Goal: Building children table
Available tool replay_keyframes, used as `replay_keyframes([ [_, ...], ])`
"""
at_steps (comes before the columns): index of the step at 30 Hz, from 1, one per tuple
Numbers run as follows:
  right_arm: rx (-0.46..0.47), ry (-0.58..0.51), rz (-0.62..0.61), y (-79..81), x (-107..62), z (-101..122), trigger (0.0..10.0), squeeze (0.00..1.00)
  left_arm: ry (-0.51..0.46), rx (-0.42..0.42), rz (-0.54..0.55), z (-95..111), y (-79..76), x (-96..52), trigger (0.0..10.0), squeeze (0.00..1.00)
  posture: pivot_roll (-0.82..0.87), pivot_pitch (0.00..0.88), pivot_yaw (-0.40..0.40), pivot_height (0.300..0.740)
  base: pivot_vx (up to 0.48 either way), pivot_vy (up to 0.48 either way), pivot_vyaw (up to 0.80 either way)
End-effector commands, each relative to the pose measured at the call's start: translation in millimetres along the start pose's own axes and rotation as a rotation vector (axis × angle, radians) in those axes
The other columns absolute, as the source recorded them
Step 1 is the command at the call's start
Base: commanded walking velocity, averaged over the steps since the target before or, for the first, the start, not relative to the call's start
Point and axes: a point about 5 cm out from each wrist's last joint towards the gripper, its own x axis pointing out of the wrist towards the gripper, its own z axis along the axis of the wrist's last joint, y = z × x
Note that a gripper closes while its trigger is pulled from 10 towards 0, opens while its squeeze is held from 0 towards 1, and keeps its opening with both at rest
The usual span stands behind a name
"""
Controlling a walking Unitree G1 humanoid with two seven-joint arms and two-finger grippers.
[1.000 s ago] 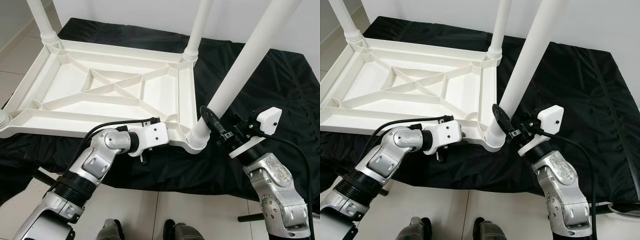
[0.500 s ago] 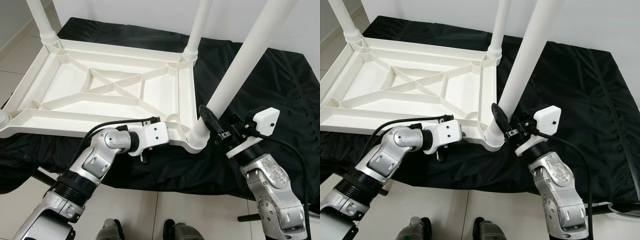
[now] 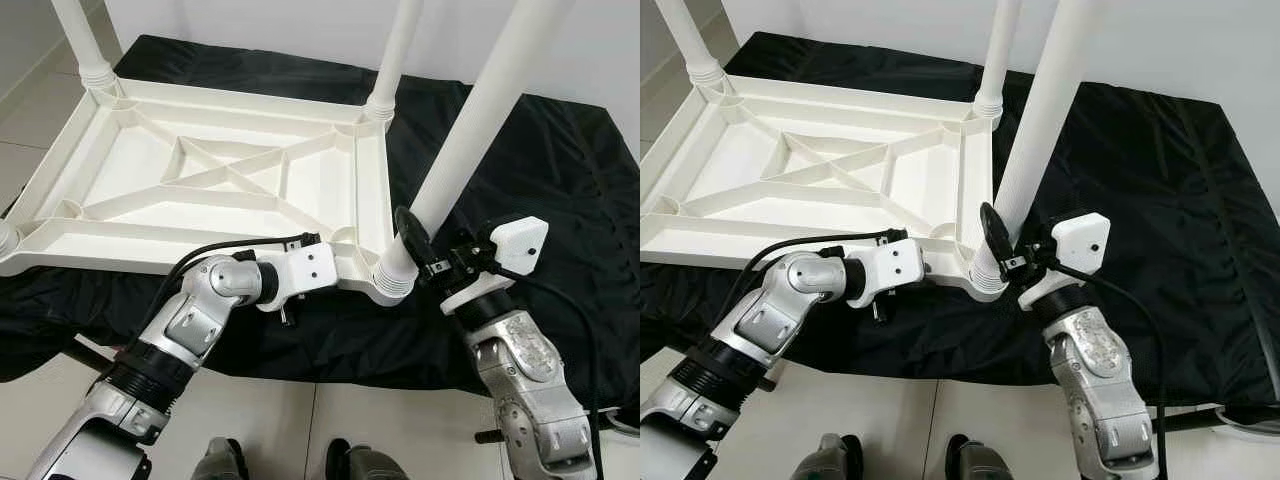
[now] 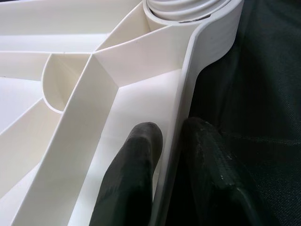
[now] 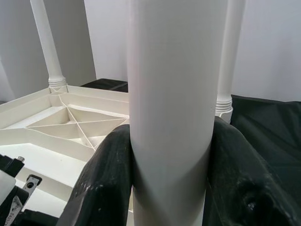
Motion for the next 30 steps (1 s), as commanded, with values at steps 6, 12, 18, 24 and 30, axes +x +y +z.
replay_keyframes([
  [6,0.014,0.131,-0.066,4.5,-6.5,-25.0,10.0,0.00,0.001,0.023,0.071,3.9,8.7,-0.1,10.0,0.00,-0.07,0.190,-0.045,0.740,0.000,0.000,0.00],
  [12,-0.029,0.137,-0.150,0.1,-6.7,-25.7,10.0,0.00,0.002,0.023,0.071,3.8,9.1,-0.5,10.0,0.00,-0.07,0.192,-0.043,0.740,0.000,0.000,0.00],
  [18,-0.069,0.158,-0.241,-3.2,-5.9,-28.0,10.0,0.00,0.002,0.023,0.072,4.0,9.6,-1.0,10.0,0.00,-0.07,0.193,-0.044,0.740,0.000,0.000,0.00],
  [24,-0.091,0.166,-0.342,-6.2,-6.1,-29.4,10.0,0.00,0.002,0.024,0.074,4.4,9.7,-1.4,10.0,0.00,-0.07,0.195,-0.045,0.740,0.000,0.000,0.00],
  [30,-0.102,0.176,-0.437,-9.5,-7.9,-32.1,10.0,0.00,0.002,0.024,0.077,4.8,9.6,-2.2,10.0,0.00,-0.07,0.199,-0.048,0.740,0.000,0.000,0.00],
])
